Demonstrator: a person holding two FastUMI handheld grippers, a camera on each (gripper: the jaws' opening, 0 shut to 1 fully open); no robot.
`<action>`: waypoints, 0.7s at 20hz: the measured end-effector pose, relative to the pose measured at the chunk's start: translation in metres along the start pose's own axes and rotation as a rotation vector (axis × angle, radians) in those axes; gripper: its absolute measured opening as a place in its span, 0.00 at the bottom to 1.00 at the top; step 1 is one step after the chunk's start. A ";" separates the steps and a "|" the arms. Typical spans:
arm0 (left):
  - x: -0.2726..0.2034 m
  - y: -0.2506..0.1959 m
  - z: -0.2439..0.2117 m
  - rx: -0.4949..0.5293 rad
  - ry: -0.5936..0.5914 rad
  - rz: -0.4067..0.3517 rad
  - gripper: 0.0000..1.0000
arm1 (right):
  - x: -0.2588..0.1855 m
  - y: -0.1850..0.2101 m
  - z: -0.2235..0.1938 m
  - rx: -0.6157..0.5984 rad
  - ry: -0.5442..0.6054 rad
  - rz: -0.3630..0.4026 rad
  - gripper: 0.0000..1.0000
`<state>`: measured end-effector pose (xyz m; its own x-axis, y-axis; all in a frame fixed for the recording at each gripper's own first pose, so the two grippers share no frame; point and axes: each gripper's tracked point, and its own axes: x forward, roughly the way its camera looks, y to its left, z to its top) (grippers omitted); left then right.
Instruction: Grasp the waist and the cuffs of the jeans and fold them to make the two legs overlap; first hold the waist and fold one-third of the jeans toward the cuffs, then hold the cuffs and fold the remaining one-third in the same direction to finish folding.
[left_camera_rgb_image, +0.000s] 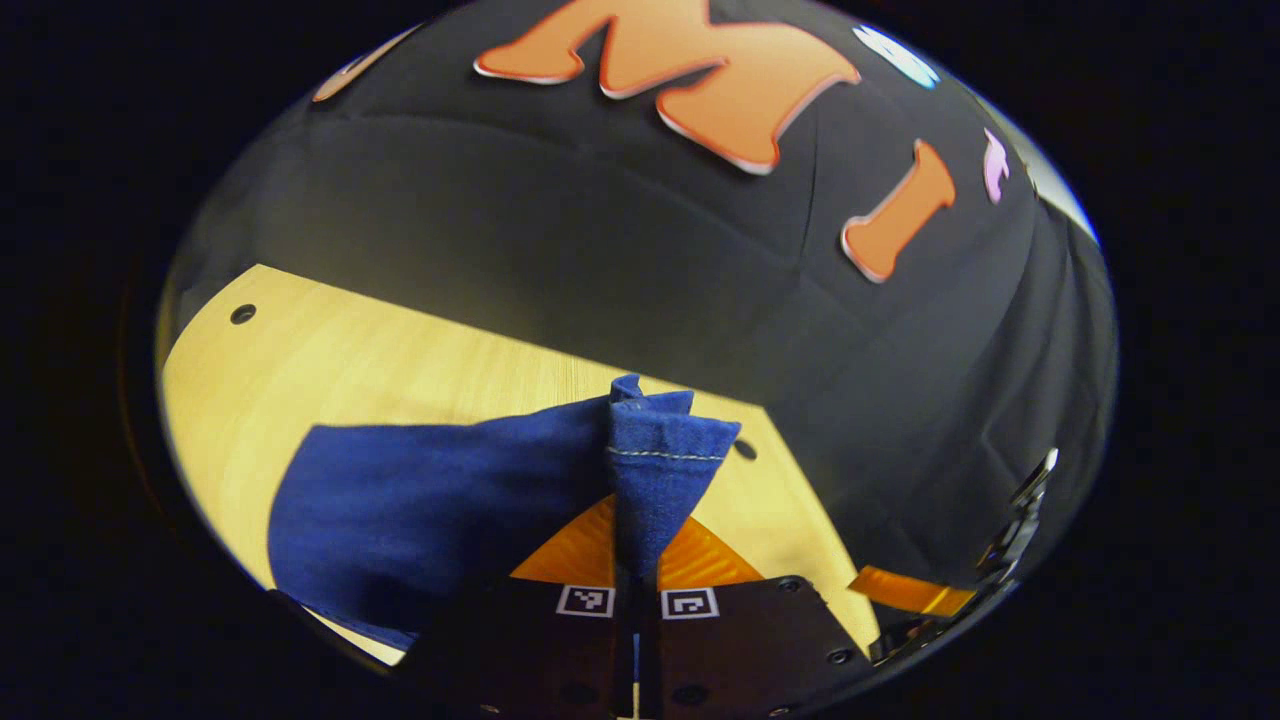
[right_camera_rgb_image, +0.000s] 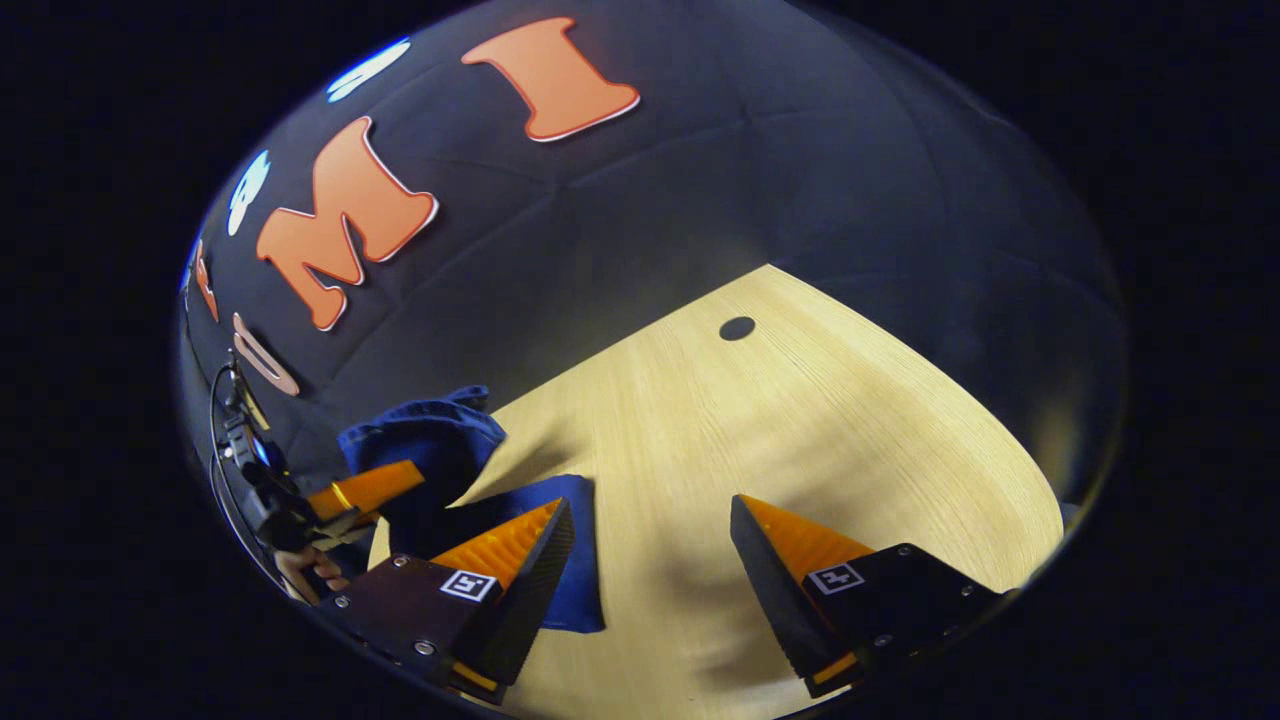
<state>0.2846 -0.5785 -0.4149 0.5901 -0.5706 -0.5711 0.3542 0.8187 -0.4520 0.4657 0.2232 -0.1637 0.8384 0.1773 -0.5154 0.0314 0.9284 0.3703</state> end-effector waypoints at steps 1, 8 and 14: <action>0.008 -0.001 -0.018 0.037 0.024 0.030 0.03 | 0.000 -0.004 -0.002 -0.005 0.004 -0.005 0.97; 0.024 0.008 -0.088 0.194 0.131 0.150 0.03 | -0.005 -0.009 -0.008 -0.030 0.022 -0.007 0.97; 0.019 -0.018 -0.104 0.171 0.163 0.035 0.99 | -0.008 -0.008 -0.009 -0.039 0.014 -0.027 0.97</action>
<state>0.2139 -0.6102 -0.4887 0.4840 -0.5328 -0.6941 0.4614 0.8294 -0.3149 0.4539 0.2172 -0.1693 0.8297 0.1561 -0.5360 0.0326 0.9449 0.3256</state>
